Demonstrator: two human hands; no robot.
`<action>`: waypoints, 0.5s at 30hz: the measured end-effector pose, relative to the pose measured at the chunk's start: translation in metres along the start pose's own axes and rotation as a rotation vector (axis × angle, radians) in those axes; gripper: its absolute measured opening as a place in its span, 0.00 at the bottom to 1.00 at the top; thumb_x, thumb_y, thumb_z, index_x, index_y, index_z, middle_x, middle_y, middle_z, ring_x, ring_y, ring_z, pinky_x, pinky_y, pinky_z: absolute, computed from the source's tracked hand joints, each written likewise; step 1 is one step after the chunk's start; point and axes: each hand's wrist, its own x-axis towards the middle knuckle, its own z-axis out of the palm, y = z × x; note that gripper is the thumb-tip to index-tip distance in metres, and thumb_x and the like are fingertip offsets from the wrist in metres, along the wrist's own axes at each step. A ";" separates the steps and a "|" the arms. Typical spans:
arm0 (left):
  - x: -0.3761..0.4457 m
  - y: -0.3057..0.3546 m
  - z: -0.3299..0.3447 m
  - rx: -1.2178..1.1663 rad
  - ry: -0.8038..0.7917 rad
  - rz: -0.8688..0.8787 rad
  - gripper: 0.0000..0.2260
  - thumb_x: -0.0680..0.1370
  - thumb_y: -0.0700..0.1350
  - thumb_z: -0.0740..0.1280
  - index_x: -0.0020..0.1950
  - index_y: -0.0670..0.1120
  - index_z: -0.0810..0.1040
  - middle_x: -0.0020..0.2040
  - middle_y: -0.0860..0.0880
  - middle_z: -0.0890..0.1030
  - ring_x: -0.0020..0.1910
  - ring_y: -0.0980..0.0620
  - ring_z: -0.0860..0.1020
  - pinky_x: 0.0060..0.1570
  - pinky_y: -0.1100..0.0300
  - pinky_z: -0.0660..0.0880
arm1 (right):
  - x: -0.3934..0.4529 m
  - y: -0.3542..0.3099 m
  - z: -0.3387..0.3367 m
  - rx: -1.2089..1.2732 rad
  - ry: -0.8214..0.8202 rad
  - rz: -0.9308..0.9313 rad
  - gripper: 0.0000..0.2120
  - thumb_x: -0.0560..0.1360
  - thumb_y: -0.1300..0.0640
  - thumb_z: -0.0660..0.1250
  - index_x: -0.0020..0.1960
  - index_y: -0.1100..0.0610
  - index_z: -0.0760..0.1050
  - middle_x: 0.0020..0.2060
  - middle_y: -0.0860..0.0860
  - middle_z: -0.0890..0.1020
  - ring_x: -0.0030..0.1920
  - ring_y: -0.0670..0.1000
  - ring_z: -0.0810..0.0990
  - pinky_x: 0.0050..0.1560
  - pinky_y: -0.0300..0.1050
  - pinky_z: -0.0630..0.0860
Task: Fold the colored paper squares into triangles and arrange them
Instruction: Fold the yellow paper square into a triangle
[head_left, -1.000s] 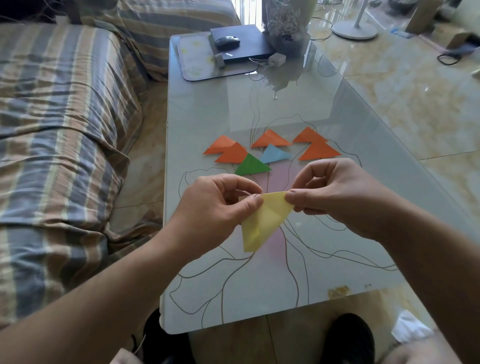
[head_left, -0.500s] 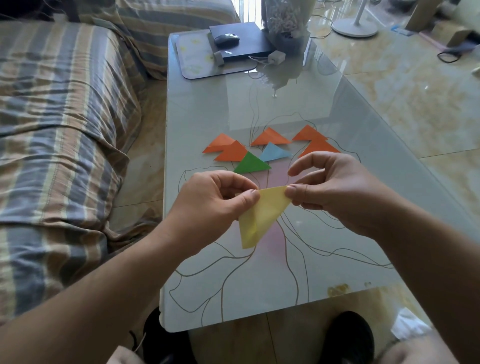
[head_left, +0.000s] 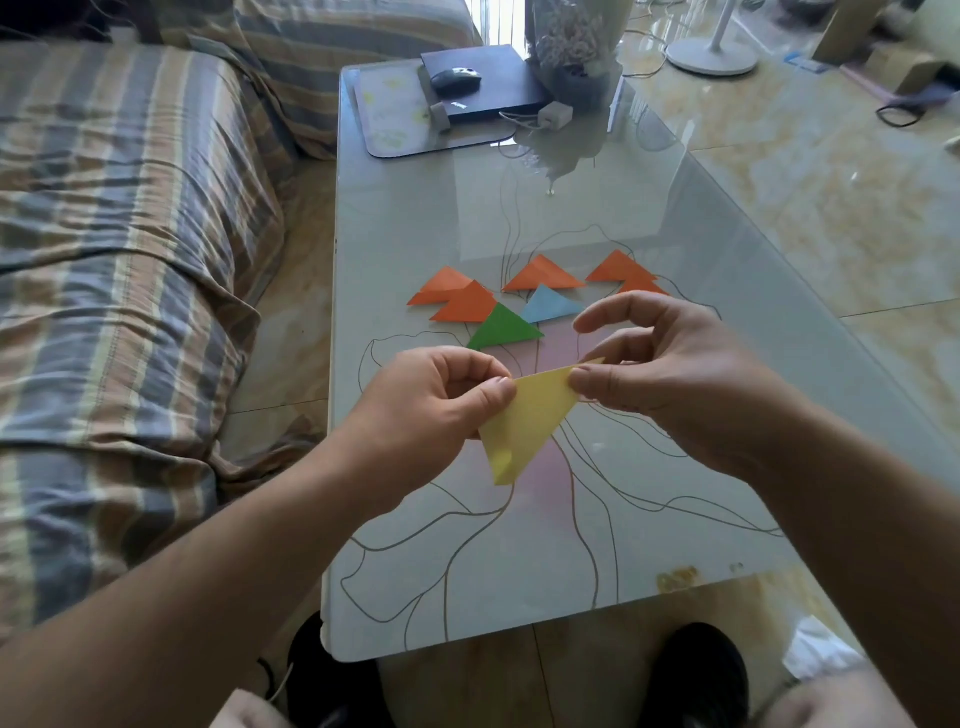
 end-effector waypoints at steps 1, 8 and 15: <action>0.000 0.001 0.001 -0.042 -0.014 -0.026 0.05 0.81 0.42 0.71 0.51 0.42 0.84 0.47 0.39 0.86 0.46 0.42 0.85 0.57 0.40 0.82 | 0.001 0.001 0.001 0.020 -0.010 0.013 0.23 0.65 0.62 0.80 0.58 0.57 0.80 0.40 0.62 0.83 0.39 0.56 0.79 0.47 0.53 0.75; -0.001 0.011 0.010 -0.378 -0.053 -0.243 0.05 0.82 0.41 0.68 0.51 0.42 0.82 0.47 0.41 0.87 0.46 0.45 0.86 0.47 0.53 0.84 | 0.004 0.014 0.023 0.120 -0.076 0.147 0.21 0.74 0.66 0.76 0.63 0.53 0.77 0.45 0.55 0.86 0.47 0.56 0.85 0.56 0.57 0.81; 0.004 0.011 0.010 -0.569 0.028 -0.435 0.04 0.80 0.42 0.70 0.52 0.44 0.83 0.47 0.42 0.87 0.43 0.46 0.86 0.50 0.51 0.83 | 0.008 0.015 0.023 0.185 -0.014 0.198 0.16 0.75 0.67 0.74 0.59 0.53 0.78 0.41 0.57 0.84 0.37 0.53 0.80 0.45 0.49 0.78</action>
